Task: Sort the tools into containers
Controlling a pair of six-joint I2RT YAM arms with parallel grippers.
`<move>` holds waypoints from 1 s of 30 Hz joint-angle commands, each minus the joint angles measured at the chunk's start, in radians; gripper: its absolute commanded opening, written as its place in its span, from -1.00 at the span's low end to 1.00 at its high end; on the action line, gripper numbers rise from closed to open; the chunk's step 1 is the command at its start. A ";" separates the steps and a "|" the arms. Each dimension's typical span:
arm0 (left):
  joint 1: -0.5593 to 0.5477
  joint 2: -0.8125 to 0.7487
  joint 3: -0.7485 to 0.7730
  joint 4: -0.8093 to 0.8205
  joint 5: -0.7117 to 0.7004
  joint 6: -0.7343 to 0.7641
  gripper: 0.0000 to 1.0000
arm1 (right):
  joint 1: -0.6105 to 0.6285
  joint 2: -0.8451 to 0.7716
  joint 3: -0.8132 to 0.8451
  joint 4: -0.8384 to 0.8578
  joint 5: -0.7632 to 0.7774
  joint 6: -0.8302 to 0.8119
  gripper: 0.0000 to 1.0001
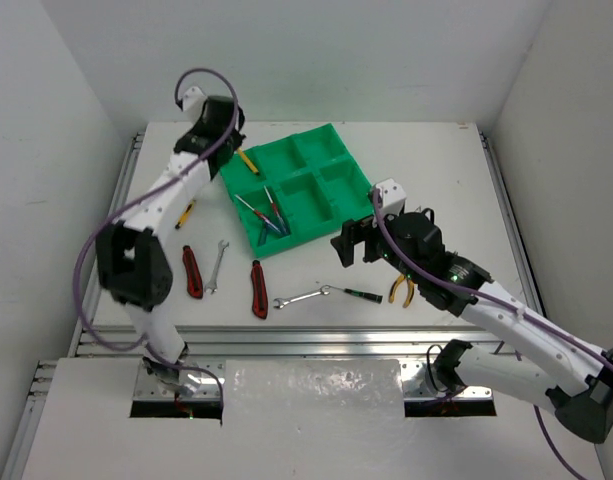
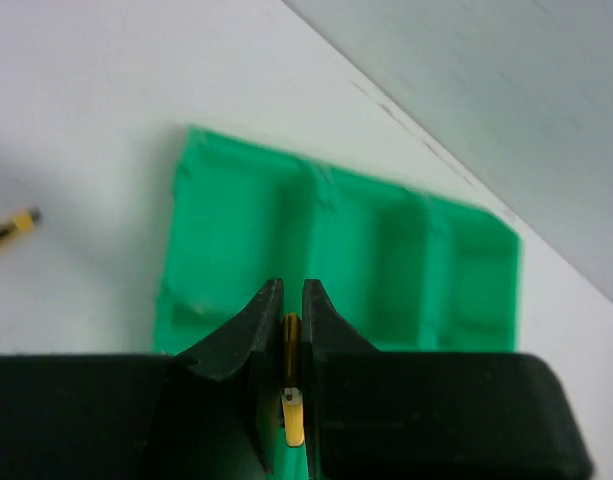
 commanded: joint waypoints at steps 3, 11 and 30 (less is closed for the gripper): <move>0.124 0.313 0.416 -0.215 -0.072 0.077 -1.00 | -0.002 -0.048 -0.045 -0.066 0.001 0.009 0.98; 0.139 0.587 0.768 -0.263 0.003 0.127 -0.90 | 0.000 -0.042 -0.071 -0.098 -0.025 -0.002 0.98; 0.272 0.337 0.356 -0.044 0.109 0.355 0.76 | -0.003 0.018 -0.067 -0.110 -0.081 -0.071 0.98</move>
